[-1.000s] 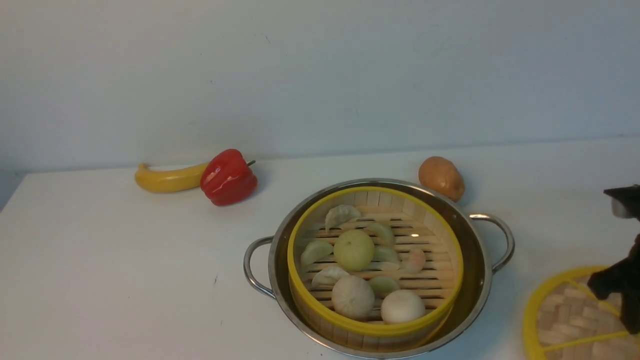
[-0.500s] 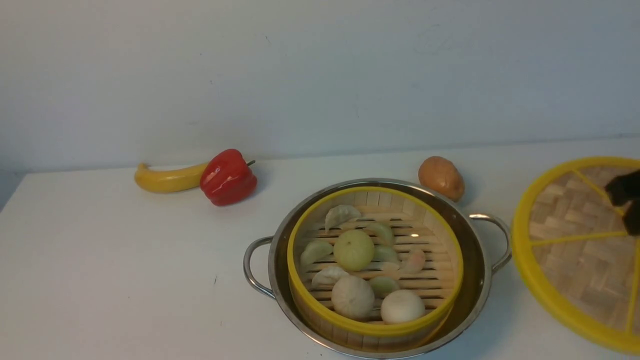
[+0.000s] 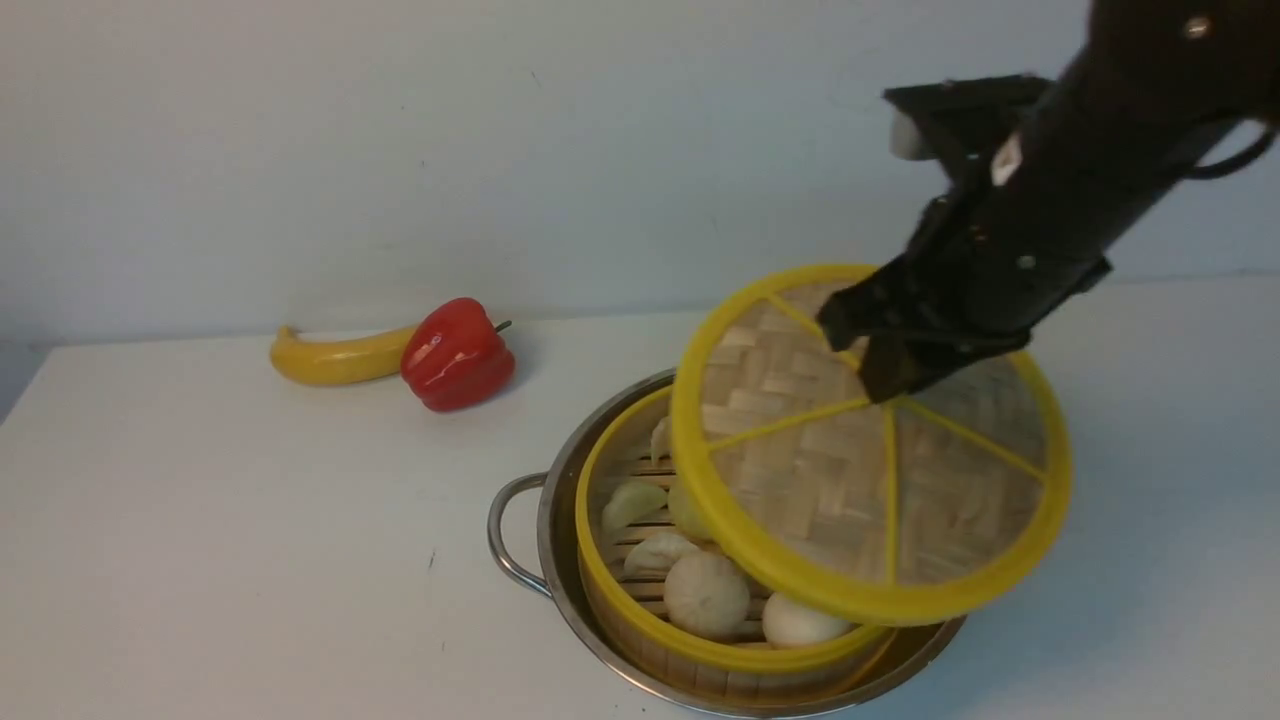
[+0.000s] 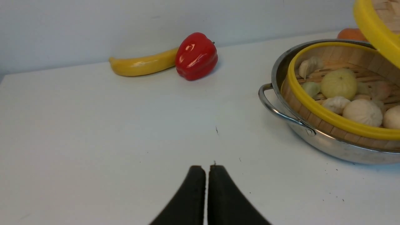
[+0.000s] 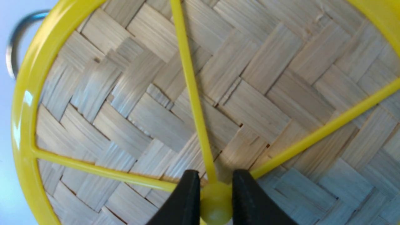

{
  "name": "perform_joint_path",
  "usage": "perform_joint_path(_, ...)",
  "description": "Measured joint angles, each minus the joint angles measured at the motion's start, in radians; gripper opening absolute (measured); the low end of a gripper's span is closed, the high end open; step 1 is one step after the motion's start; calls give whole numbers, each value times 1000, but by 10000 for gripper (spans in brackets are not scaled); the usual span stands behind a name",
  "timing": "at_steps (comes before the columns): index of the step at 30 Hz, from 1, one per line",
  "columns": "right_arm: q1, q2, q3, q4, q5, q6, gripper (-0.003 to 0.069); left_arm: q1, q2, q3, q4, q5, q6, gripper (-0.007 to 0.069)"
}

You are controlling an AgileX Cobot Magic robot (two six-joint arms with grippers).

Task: Place the steamer in the pot on the white table, and put the lid on the steamer.
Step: 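Place the bamboo steamer lid onto the steamer basket in the pot with the right gripper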

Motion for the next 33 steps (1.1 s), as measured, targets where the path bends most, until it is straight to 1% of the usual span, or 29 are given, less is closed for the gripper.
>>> perform_joint_path(3,30,60,-41,5,-2,2,142,0,0,0,0,0,0,10)
perform_joint_path(6,41,98,-50,5,-1,3,142,0,0,0,0,0,0,10)
perform_joint_path(13,41,139,-72,7,0,-5,142,0,0,0,0,0,0,10)
perform_joint_path(20,41,181,-128,38,0,-16,142,0,0,0,0,0,0,10)
perform_joint_path(33,41,231,-135,50,1,-16,142,0,0,0,0,0,0,10)
